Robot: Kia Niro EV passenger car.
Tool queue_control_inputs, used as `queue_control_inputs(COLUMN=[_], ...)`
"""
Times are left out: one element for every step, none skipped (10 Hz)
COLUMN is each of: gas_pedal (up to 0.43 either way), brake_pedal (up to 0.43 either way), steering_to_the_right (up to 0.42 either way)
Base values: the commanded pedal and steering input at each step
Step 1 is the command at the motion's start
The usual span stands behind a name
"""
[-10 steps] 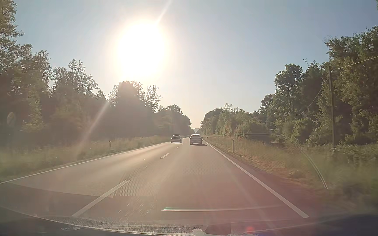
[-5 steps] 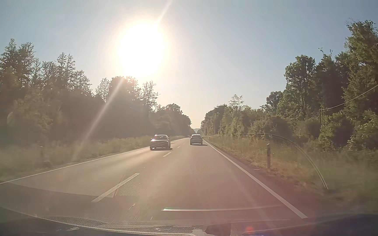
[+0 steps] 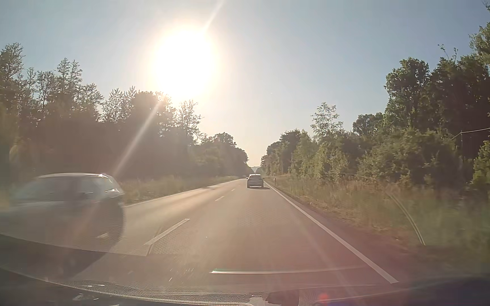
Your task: Follow the waypoints while adhering to traffic rules and regulations
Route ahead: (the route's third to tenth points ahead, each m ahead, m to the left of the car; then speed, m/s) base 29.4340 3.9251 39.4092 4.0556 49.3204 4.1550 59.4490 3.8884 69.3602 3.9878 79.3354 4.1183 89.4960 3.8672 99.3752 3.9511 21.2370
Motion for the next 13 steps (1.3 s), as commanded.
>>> queue_control_inputs(gas_pedal=[0.138, 0.138, 0.138, 0.138, 0.15, 0.15, 0.157, 0.157, 0.157, 0.169, 0.169, 0.169, 0.169], brake_pedal=[0.0, 0.0, 0.0, 0.0, 0.0, 0.0, 0.0, 0.0, 0.0, 0.0, 0.0, 0.0, 0.0], steering_to_the_right=[0.001, 0.001, 0.001, 0.001, 0.001, 0.001, 0.001, 0.001, 0.001, 0.001, 0.001, 0.001, 0.001])
